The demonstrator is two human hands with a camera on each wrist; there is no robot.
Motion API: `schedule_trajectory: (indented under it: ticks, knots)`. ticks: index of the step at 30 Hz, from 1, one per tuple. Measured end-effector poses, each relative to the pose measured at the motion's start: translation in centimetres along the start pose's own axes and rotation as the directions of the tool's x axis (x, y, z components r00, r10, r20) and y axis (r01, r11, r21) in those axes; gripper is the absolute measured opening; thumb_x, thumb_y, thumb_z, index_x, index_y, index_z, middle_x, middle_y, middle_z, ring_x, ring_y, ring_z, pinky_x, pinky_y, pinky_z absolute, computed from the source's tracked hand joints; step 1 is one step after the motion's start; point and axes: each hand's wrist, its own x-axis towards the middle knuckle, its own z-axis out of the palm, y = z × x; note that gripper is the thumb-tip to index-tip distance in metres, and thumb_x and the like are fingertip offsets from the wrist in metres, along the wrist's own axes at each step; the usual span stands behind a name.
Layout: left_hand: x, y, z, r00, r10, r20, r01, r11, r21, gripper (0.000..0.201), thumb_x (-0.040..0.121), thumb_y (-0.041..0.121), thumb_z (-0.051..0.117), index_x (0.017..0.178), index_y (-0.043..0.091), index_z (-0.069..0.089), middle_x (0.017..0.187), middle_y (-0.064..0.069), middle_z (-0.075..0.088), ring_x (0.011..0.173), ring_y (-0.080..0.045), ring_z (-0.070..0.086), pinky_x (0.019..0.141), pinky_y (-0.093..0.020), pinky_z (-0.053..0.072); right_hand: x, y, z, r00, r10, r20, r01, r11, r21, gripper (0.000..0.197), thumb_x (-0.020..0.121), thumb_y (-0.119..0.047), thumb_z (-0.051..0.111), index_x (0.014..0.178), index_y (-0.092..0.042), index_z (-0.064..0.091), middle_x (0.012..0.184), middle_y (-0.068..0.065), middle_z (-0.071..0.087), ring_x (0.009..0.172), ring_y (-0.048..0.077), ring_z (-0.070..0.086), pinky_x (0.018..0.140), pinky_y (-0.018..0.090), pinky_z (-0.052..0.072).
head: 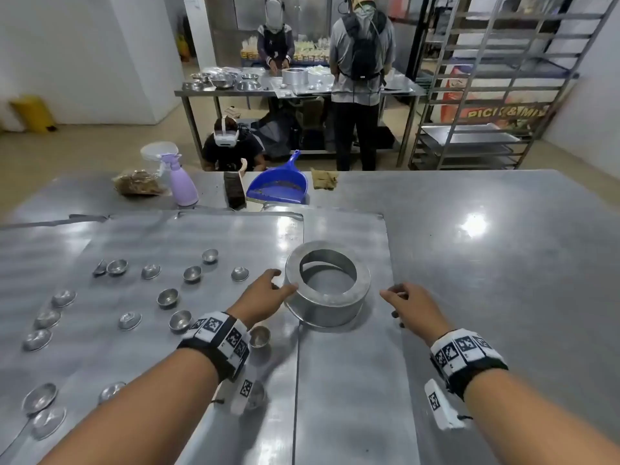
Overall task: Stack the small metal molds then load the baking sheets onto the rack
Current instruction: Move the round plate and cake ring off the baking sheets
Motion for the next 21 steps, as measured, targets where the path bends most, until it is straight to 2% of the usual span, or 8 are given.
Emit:
schedule_trajectory:
  ticks: [5, 7, 9, 13, 16, 18, 20, 21]
  knots:
    - [2.7, -0.3, 0.9, 0.995, -0.095, 0.033, 0.096, 0.995, -0.029, 0.087, 0.086, 0.066, 0.066, 0.155, 0.024, 0.033, 0.125, -0.009, 0.063, 0.109, -0.028, 0.064, 0.093, -0.044, 0.055, 2.9, 0.1, 0.7, 0.994, 0.069, 0.079, -0.074, 0.995, 0.063, 0.039, 0.091, -0.049, 0.066, 0.114, -0.018, 0.061, 0.104, 0.004, 0.067, 0.088, 0.029, 0.071, 0.075, 0.044, 0.06]
    - [3.2, 0.0, 1.6, 0.993, -0.117, 0.031, 0.118, 0.992, -0.049, 0.09, 0.085, 0.068, 0.066, 0.156, 0.026, 0.031, 0.122, -0.008, 0.064, 0.107, -0.027, 0.065, 0.085, -0.041, 0.057, 4.8, 0.1, 1.0, 0.99, 0.078, 0.118, -0.084, 0.995, 0.049, 0.047, 0.089, -0.055, 0.065, 0.12, -0.02, 0.059, 0.106, 0.003, 0.067, 0.086, 0.024, 0.071, 0.075, 0.043, 0.061]
    - [3.4, 0.4, 2.2, 0.988, -0.153, 0.03, 0.155, 0.984, -0.089, 0.083, 0.088, 0.064, 0.066, 0.154, 0.028, 0.033, 0.114, -0.004, 0.065, 0.102, -0.025, 0.066, 0.075, -0.038, 0.057, 6.4, 0.1, 1.2, 0.981, 0.075, 0.18, -0.084, 0.996, 0.043, 0.056, 0.088, -0.059, 0.065, 0.129, -0.022, 0.055, 0.108, 0.002, 0.066, 0.086, 0.022, 0.071, 0.077, 0.041, 0.062]
    - [3.8, 1.0, 3.4, 0.983, -0.186, -0.002, 0.184, 0.971, -0.153, 0.063, 0.093, 0.057, 0.065, 0.145, 0.031, 0.041, 0.103, 0.004, 0.07, 0.093, -0.02, 0.07, 0.076, -0.037, 0.056, 9.0, 0.2, 1.4, 0.956, 0.071, 0.286, -0.087, 0.995, 0.044, 0.069, 0.086, -0.062, 0.066, 0.14, -0.024, 0.048, 0.112, 0.0, 0.064, 0.089, 0.022, 0.071, 0.078, 0.04, 0.061]
    - [4.1, 1.0, 4.2, 0.986, -0.167, -0.02, 0.162, 0.977, -0.14, 0.055, 0.094, 0.05, 0.066, 0.141, 0.034, 0.042, 0.098, 0.003, 0.071, 0.081, -0.019, 0.068, 0.065, -0.03, 0.053, 10.2, 0.8, 1.6, 0.927, 0.073, 0.367, -0.108, 0.991, 0.076, 0.065, 0.086, -0.059, 0.067, 0.141, -0.031, 0.048, 0.11, 0.002, 0.065, 0.085, 0.024, 0.071, 0.074, 0.039, 0.059]
    - [4.1, 1.2, 4.6, 0.991, -0.129, -0.038, 0.124, 0.984, -0.128, 0.052, 0.094, 0.044, 0.068, 0.139, 0.034, 0.045, 0.099, 0.006, 0.07, 0.083, -0.017, 0.068, 0.06, -0.023, 0.051, 10.6, 1.0, 1.5, 0.91, 0.035, 0.413, -0.103, 0.984, 0.144, 0.054, 0.088, -0.051, 0.07, 0.137, -0.036, 0.055, 0.103, 0.004, 0.07, 0.078, 0.025, 0.067, 0.067, 0.036, 0.055]
    - [4.2, 1.4, 5.1, 0.995, -0.068, -0.071, 0.057, 0.989, -0.139, 0.057, 0.089, 0.045, 0.073, 0.139, 0.034, 0.049, 0.106, 0.01, 0.07, 0.099, -0.018, 0.07, 0.068, -0.024, 0.052, 10.8, 1.3, 1.2, 0.911, -0.032, 0.412, -0.049, 0.982, 0.184, 0.05, 0.088, -0.047, 0.072, 0.135, -0.041, 0.056, 0.099, 0.004, 0.074, 0.079, 0.024, 0.07, 0.067, 0.034, 0.056]
    - [4.3, 1.7, 5.3, 0.995, -0.034, -0.095, 0.022, 0.991, -0.13, 0.061, 0.085, 0.047, 0.075, 0.139, 0.035, 0.05, 0.11, 0.012, 0.069, 0.104, -0.016, 0.068, 0.075, -0.027, 0.053, 11.0, 1.4, 0.8, 0.916, -0.068, 0.396, -0.011, 0.981, 0.194, 0.053, 0.088, -0.046, 0.073, 0.136, -0.046, 0.052, 0.099, 0.002, 0.074, 0.081, 0.023, 0.073, 0.067, 0.031, 0.058]
